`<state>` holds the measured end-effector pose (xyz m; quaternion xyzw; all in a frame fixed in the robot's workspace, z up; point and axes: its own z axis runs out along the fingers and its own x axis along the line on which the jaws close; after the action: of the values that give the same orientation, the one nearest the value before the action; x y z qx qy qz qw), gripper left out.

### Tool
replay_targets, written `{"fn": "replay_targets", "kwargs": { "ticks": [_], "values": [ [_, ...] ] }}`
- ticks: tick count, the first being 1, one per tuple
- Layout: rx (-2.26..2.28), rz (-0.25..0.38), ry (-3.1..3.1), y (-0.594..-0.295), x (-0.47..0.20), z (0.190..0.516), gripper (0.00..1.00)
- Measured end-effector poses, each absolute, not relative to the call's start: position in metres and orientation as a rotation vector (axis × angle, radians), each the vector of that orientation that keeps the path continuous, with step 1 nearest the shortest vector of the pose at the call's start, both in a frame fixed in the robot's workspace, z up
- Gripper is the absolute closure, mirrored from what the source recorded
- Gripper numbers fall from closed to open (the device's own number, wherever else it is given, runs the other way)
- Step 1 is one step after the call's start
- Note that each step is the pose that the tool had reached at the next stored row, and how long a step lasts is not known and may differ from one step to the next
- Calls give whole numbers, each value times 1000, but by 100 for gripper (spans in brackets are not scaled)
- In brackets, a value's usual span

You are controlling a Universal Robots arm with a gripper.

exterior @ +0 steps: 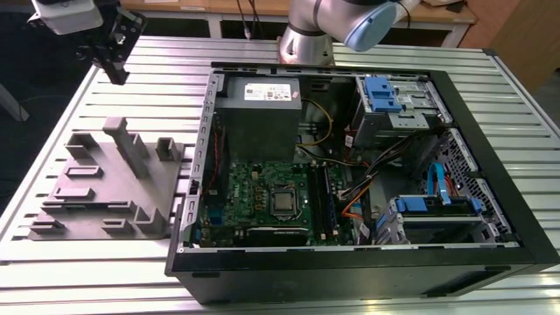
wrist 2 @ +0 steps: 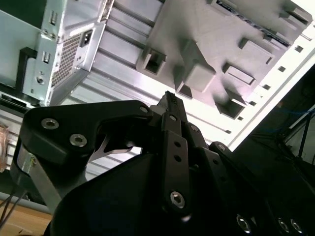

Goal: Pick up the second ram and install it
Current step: 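Reach for the second ram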

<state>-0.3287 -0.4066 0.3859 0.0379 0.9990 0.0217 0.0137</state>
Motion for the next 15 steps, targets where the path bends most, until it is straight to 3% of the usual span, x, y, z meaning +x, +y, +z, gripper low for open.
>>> {"fn": "replay_targets", "kwargs": {
  "ticks": [15],
  "values": [
    [118, 66, 3111, -413, -353, 380, 93]
  ]
}}
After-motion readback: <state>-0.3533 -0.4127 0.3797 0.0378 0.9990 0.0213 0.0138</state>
